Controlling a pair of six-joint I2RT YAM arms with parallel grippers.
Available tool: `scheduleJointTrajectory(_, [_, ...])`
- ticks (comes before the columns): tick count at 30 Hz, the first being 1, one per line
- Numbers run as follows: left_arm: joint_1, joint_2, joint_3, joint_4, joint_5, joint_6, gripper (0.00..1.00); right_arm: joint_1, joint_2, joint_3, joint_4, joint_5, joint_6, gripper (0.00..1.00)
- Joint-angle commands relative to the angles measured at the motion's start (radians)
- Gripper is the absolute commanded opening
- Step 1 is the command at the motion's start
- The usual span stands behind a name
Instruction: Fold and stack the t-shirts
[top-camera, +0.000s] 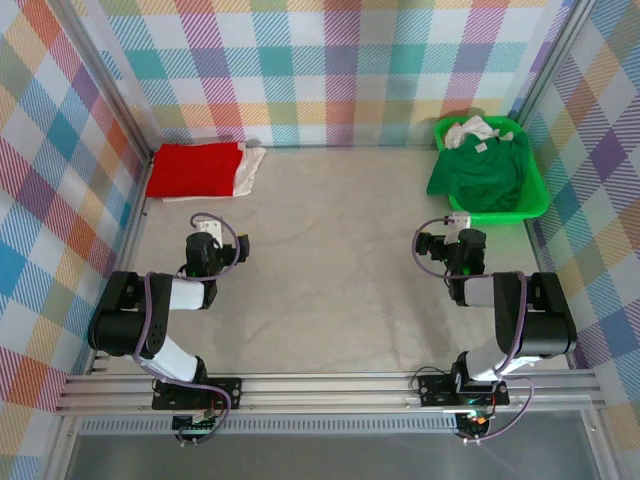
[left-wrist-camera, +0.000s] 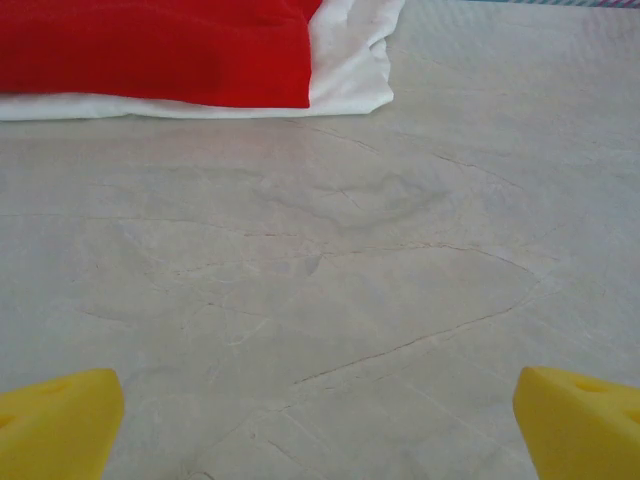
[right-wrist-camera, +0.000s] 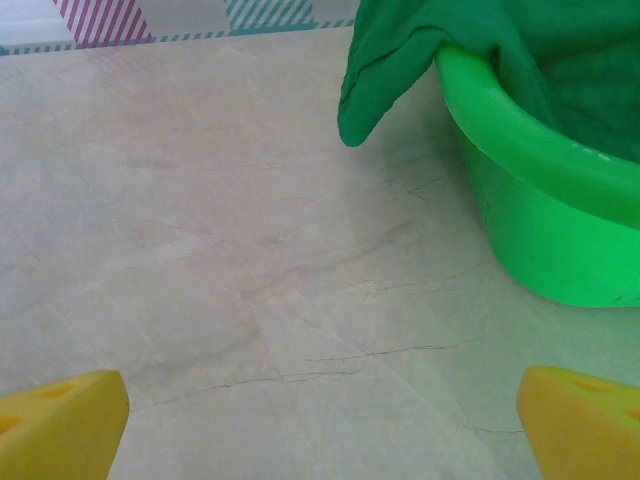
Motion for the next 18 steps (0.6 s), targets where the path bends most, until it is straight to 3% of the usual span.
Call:
scheduleJointTrajectory(1, [0.007,0.002,0.014,0.008,0.001,-0.004,1.00,0.004,0.006,0.015,0.032,-0.017,-0.003,1.00])
scheduleJointTrajectory(18, [0.010,0.002,0.015,0.006,0.006,-0.007,1.00,0.005,0.007,0.017,0.028,-0.019,-0.003,1.00])
